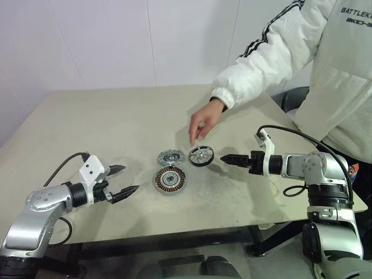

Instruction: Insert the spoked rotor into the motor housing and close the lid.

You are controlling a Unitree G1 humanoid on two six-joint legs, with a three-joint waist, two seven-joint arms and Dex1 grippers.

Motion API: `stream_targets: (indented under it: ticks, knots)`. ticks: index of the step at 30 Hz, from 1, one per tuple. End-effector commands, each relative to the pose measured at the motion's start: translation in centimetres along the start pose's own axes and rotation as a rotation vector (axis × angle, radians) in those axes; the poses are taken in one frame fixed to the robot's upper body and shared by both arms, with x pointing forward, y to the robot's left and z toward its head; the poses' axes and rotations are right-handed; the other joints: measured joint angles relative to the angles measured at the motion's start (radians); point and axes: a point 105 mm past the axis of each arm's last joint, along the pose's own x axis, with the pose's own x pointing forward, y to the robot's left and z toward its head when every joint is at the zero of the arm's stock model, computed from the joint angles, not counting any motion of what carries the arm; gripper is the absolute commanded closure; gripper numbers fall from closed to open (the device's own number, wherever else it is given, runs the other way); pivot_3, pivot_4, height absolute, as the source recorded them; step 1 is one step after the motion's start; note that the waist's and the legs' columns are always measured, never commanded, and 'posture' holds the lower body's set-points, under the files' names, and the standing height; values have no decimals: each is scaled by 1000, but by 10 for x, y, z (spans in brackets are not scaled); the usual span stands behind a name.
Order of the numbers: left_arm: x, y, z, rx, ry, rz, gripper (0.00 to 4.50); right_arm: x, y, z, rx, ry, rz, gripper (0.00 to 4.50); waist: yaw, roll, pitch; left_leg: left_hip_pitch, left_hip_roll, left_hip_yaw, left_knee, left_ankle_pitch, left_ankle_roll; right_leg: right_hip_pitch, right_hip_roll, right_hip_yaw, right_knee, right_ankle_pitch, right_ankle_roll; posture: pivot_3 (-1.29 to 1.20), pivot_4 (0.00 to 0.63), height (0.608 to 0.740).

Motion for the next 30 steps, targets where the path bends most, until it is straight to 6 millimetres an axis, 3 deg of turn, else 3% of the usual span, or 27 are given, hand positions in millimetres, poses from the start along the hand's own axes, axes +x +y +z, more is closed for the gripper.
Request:
stream_targets:
  ticks: [1,15,30]
  knots:
    - [-2,4,8,34,-24,16,0,3,3,9,58,-40,19,40,0,0,0,0,0,0,0,0,0,0,0,0,0,0,0,0,0,740]
    - [-7,2,5,28,-16,32,0,37,0,4,127,-65,13,40,-2,0,0,0,0,0,-1,0,0,0,0,0,-1,0,0,0,0,740]
    - [-7,1,4,28,-14,32,0,49,1,6,152,-95,14,40,-3,0,0,0,0,0,-1,0,0,0,0,0,-1,0,0,0,0,740]
